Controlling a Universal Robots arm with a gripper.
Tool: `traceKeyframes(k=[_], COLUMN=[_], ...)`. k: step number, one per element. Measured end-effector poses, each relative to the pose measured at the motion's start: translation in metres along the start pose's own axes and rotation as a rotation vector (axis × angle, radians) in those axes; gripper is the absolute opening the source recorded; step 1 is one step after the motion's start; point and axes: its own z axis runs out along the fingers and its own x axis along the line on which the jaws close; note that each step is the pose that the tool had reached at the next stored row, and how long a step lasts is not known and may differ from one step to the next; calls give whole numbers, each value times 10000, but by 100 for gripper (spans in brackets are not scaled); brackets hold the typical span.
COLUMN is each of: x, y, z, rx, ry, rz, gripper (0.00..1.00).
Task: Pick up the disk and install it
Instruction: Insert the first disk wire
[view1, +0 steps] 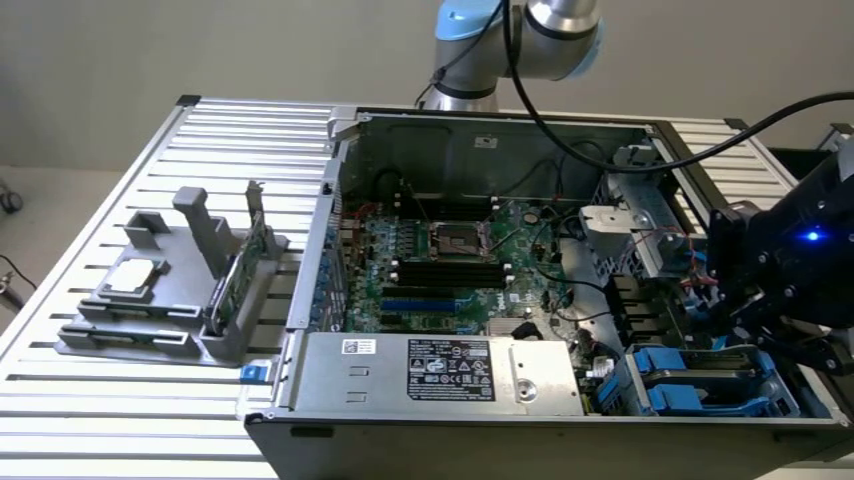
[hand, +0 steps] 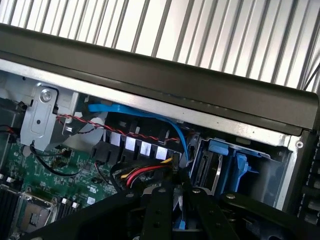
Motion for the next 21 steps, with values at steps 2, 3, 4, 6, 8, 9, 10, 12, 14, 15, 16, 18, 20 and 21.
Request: traceKeyframes(k=[2,3,4,6,8,9,10,12,14,15,16,18,20,21], x=[2,3,4,5,6,6,6,6,6,6,6,6,7,7], y=[-7,-10,-13,-19,-23,-24,-25,-25,-25,-25,-25,-25,-24,-24], z=[0,-1,-1,-1,-2,-2,-2,-2,-3,-3,-4,-7,-10,-12], rx=[24,38,52,85,117,129,139,150,152,152,151,147,143,141], ry=[-109,-171,-231,-375,-518,-577,-630,-708,-761,-783,-806,-848,-887,-908], rz=[12,18,23,36,53,66,82,131,195,231,271,357,446,492], gripper=[17,17,17,17,17,17,17,17,17,17,17,17,17,17])
